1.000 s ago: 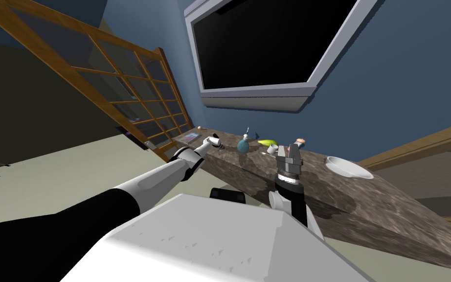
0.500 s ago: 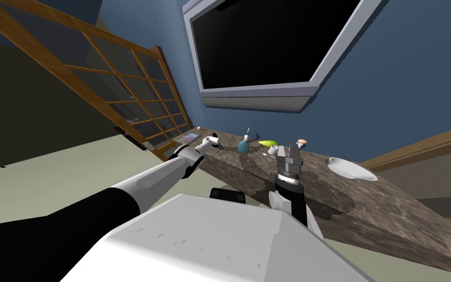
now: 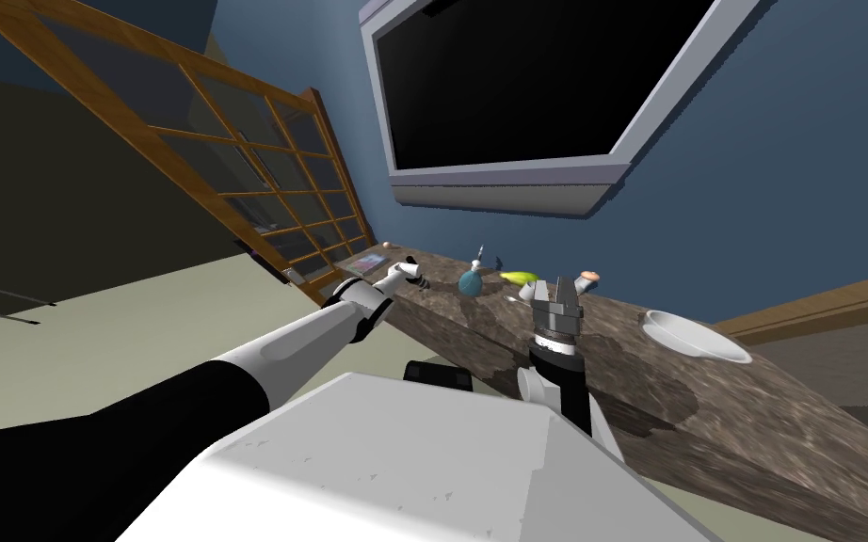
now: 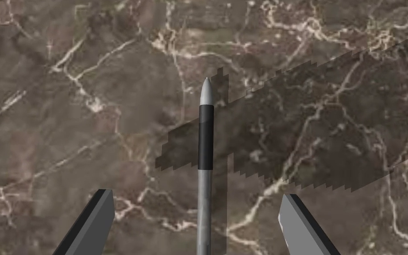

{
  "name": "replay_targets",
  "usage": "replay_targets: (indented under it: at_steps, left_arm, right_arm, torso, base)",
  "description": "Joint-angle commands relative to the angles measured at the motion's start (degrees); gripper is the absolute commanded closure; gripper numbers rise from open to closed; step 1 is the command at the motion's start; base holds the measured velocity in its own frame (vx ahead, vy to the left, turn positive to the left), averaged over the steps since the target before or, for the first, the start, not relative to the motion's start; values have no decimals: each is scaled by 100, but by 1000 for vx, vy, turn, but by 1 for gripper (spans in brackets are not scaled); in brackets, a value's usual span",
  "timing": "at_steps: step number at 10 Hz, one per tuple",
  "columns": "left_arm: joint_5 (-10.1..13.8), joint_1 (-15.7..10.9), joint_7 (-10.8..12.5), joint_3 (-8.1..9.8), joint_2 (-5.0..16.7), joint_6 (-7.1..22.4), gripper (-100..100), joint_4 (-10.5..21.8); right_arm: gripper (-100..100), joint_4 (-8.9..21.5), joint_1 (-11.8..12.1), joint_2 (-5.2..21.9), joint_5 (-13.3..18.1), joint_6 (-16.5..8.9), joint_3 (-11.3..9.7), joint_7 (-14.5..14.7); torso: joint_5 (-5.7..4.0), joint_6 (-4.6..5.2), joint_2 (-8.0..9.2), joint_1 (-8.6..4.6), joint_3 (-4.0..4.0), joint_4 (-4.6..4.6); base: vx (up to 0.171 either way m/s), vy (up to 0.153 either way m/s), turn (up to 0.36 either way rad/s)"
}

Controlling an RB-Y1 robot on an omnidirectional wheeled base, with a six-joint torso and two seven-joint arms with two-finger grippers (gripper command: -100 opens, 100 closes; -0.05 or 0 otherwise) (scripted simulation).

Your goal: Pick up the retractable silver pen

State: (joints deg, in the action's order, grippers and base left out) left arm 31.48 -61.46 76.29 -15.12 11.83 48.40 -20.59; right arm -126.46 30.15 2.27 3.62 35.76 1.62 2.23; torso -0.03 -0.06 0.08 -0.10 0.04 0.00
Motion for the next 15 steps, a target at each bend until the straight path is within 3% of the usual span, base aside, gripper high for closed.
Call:
replay_targets:
  at_steps: [1,10,11,13,14,15]
  left_arm:
    - [62,-1,-286,142,27,-40,-100,101]
    - [62,-1,-342,142,27,-40,-100,101]
    - [24,163,-460,218,-3,-214,-100,138]
    - [34,146,-488,226,-12,-251,-100,190]
    - [28,158,-485,227,-11,-253,100,169]
    - [28,157,-485,227,-11,-253,100,172]
  right_arm:
    - [0,0,0,0,0,0,0,0]
    - [0,0,0,0,0,0,0,0]
    - [0,0,0,0,0,0,0,0]
    - [0,0,0,0,0,0,0,0]
    - [0,0,0,0,0,0,0,0]
    - [0,0,0,0,0,0,0,0]
  torso:
    - [0,0,0,0,0,0]
    - [2,0,-6,9,-4,-2]
    - [2,1,-7,11,-4,-1]
    - [4,0,-9,13,-7,-6]
    - [4,0,-12,13,-9,-8]
    - [4,0,-13,13,-10,-8]
  base:
    - [-28,-37,105]
    - [-2,-2,6]
    - [6,9,-24]
    - [0,0,0]
    - [0,0,0]
    - [0,0,0]
